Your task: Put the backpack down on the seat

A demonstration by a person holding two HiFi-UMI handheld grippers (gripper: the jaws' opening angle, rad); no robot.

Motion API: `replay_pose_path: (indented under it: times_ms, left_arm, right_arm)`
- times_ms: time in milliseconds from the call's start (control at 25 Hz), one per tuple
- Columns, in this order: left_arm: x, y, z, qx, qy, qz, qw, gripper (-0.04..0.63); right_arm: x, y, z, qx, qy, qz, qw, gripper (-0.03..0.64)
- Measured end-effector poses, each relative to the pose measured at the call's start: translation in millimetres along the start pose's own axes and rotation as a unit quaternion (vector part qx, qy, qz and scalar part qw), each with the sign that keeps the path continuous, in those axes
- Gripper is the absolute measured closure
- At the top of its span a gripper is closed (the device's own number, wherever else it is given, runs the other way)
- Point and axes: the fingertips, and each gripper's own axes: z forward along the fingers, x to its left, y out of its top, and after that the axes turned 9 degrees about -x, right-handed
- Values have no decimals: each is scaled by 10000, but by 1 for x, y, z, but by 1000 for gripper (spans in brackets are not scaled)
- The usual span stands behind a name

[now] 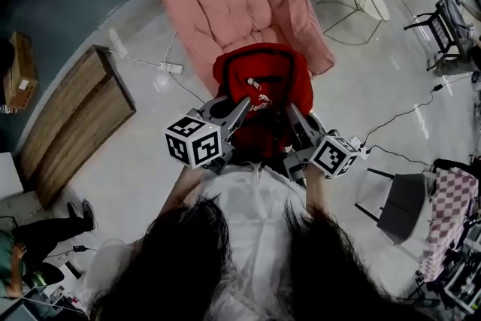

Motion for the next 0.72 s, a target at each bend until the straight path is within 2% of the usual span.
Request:
replay_pose_path:
  times_ms: [440, 720]
  left_arm:
    - [44, 11, 52, 118, 497, -168, 9986, 557]
    - [84, 2, 104, 553, 952, -390, 9932, 557]
  right_arm:
    - [-46, 20, 60, 463, 179, 60, 9987, 580]
    - [-102, 31, 102, 909, 43, 115, 9958, 580]
